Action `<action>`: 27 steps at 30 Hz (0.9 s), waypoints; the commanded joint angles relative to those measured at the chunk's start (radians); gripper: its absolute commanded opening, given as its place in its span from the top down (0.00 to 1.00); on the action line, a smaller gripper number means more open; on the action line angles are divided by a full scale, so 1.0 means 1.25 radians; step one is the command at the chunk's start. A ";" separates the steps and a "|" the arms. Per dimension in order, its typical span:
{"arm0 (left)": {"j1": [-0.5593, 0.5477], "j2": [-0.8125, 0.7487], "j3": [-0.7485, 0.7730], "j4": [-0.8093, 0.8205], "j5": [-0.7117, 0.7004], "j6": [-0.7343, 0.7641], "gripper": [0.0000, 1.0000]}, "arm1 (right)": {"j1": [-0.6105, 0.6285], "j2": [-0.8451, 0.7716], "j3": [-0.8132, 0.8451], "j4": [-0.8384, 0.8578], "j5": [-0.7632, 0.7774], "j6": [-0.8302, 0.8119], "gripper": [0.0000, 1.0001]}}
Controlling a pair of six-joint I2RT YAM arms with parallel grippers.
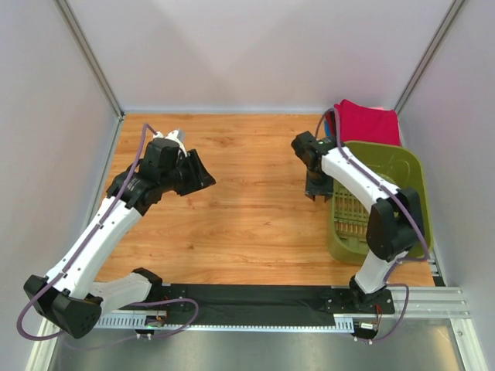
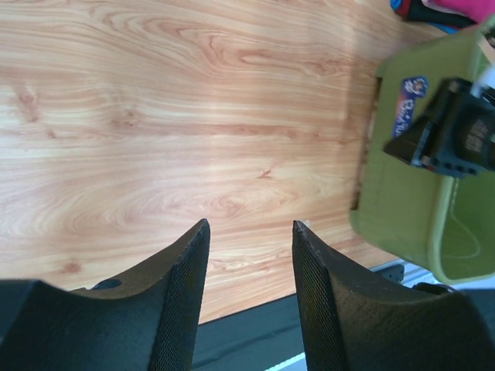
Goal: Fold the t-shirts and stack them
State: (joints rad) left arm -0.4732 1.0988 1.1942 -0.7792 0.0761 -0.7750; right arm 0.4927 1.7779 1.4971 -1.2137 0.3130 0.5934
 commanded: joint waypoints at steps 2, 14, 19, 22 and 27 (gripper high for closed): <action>0.002 0.012 0.053 -0.010 -0.011 0.036 0.46 | -0.060 -0.146 -0.087 -0.077 0.097 0.047 0.62; 0.001 0.081 0.212 -0.026 0.027 0.109 0.46 | -0.089 -0.207 -0.030 -0.082 0.050 0.005 0.52; 0.001 0.096 0.257 -0.024 0.140 0.101 0.45 | -0.030 -0.240 0.136 -0.067 -0.136 0.001 0.00; 0.001 0.106 0.317 -0.088 0.175 0.101 0.45 | -0.025 -0.317 0.130 0.011 -0.235 0.005 0.00; 0.002 0.073 0.337 -0.106 0.169 0.120 0.24 | -0.025 -0.386 0.093 0.096 -0.351 0.011 0.00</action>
State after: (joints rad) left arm -0.4732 1.2316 1.5787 -0.8795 0.2485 -0.6506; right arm 0.4625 1.3354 1.6333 -1.1820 0.0147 0.6018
